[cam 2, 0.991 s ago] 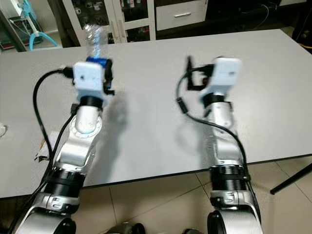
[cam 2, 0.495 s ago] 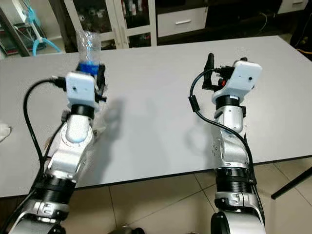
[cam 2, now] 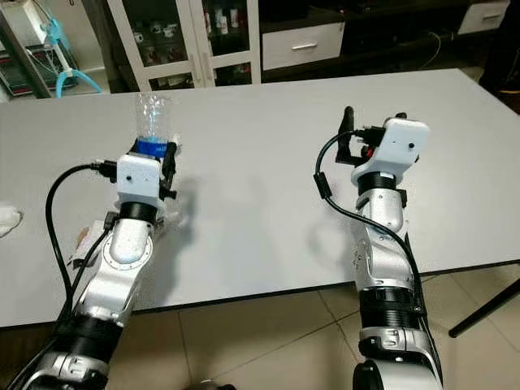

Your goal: Picking trash to rubbish bin

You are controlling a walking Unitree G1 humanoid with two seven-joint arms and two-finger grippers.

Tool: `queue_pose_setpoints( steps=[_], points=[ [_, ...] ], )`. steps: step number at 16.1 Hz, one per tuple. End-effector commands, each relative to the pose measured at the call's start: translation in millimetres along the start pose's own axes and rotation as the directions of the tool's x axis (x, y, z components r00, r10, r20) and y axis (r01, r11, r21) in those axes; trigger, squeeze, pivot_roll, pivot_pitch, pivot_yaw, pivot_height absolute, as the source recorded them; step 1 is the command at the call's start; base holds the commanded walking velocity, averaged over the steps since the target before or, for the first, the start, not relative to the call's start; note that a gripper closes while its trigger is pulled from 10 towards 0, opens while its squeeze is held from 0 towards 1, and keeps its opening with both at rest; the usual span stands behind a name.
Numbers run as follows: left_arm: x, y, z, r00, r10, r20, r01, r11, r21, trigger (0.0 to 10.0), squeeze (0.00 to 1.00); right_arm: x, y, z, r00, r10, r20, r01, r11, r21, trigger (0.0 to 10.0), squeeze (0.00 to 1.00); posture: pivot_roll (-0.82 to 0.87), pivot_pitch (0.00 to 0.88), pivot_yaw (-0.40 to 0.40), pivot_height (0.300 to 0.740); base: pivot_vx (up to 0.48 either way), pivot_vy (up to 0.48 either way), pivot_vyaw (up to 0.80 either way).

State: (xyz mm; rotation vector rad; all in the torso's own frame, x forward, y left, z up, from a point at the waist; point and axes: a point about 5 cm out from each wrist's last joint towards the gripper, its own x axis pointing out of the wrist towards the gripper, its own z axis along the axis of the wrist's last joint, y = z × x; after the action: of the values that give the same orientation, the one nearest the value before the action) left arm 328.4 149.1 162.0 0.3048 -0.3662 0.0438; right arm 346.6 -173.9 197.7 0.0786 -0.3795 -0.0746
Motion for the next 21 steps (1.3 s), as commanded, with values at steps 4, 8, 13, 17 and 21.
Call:
queue_pose_setpoints(
  steps=[4, 8, 13, 17, 21],
  points=[
    [4.9, -26.8, 5, 0.997, -0.071, 0.014, 0.071, 0.997, -0.04, 10.0, 0.0, 0.5, 0.9, -6, 0.998, 0.044, -0.035, -0.045, 0.999, -0.026, 10.0, 0.0, -0.07, 0.007, -0.004, 0.74, 0.0, 0.0, 0.0],
    [3.3, -42.3, 7, 0.994, -0.106, 0.02, 0.107, 0.993, -0.058, 10.0, 0.0, 2.4, -2.1, -3, 0.998, 0.05, -0.031, -0.051, 0.998, -0.031, 10.0, 0.0, -0.07, 0.015, -0.024, 0.74, 0.0, 0.0, 0.0],
    [4.7, -26.6, 5, 0.997, -0.072, 0.032, 0.073, 0.997, -0.013, 10.0, 0.0, 2.0, -2.9, -6, 0.998, 0.042, -0.04, -0.043, 0.999, -0.026, 10.0, 0.0, -0.04, 0.031, -0.02, 0.74, 0.0, 0.0, 0.0],
    [4.2, -24.9, 4, 0.997, -0.071, 0.03, 0.071, 0.997, -0.005, 10.0, 0.0, 0.4, -3.1, -9, 0.998, 0.031, -0.047, -0.032, 0.999, -0.018, 10.0, 0.0, -0.04, 0.037, -0.008, 0.74, 0.0, 0.0, 0.0],
    [4.6, -26.8, 5, 0.996, -0.09, 0.029, 0.09, 0.996, -0.008, 10.0, 0.0, -1.9, -2.5, -11, 0.998, 0.024, -0.054, -0.024, 1.0, -0.01, 10.0, 0.0, -0.05, 0.041, 0.006, 0.74, 0.0, 0.0, 0.0]
  ],
)
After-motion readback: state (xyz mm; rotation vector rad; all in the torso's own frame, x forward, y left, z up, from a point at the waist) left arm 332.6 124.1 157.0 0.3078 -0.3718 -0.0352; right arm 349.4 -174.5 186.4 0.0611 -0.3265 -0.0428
